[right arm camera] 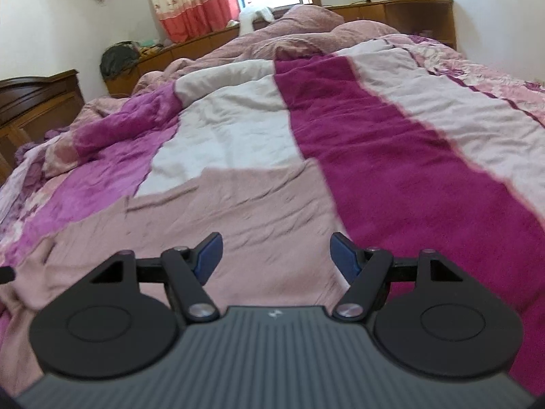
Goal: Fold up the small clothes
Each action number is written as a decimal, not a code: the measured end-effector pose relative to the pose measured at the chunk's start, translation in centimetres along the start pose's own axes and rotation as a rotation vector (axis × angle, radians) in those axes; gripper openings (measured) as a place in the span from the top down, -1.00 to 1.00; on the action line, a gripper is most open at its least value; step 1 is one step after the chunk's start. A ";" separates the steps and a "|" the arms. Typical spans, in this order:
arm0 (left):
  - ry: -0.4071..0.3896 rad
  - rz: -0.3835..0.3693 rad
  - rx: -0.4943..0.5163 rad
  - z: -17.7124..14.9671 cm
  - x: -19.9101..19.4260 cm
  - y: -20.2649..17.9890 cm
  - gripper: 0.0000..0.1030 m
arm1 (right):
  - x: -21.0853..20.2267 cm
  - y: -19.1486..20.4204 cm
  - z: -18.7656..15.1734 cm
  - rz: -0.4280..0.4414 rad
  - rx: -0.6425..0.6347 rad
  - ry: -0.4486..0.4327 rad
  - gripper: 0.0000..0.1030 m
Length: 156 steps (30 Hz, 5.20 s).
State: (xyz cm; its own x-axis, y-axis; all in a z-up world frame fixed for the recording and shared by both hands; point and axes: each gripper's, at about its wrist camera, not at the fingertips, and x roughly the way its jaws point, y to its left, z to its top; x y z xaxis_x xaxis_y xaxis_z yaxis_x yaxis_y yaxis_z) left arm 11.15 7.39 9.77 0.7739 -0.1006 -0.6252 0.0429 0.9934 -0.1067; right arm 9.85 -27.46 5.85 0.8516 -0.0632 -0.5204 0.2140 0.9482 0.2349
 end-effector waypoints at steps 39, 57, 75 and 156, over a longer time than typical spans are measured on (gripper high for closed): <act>0.066 0.020 0.071 1.4 9.0 -1.2 0.36 | 7.6 -2.3 3.0 -0.050 -0.038 0.031 0.29; 0.090 0.045 -0.091 -3.8 1.2 2.6 -0.14 | -1.3 2.2 -1.0 0.114 -0.143 0.078 0.05; 0.023 0.238 -0.418 -5.9 -5.8 13.6 -0.28 | -5.3 3.8 -5.2 0.164 -0.108 0.139 -0.17; -0.434 0.123 -0.192 6.0 -9.1 6.1 0.75 | -6.0 3.6 -6.8 0.123 -0.074 0.088 -0.27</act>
State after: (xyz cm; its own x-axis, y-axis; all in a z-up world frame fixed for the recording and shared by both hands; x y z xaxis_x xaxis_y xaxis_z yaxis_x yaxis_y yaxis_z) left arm 8.17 14.66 19.48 0.9596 0.0899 -0.2666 -0.1510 0.9641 -0.2184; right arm 2.23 -21.59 4.26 0.8231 0.0795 -0.5623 0.0717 0.9677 0.2418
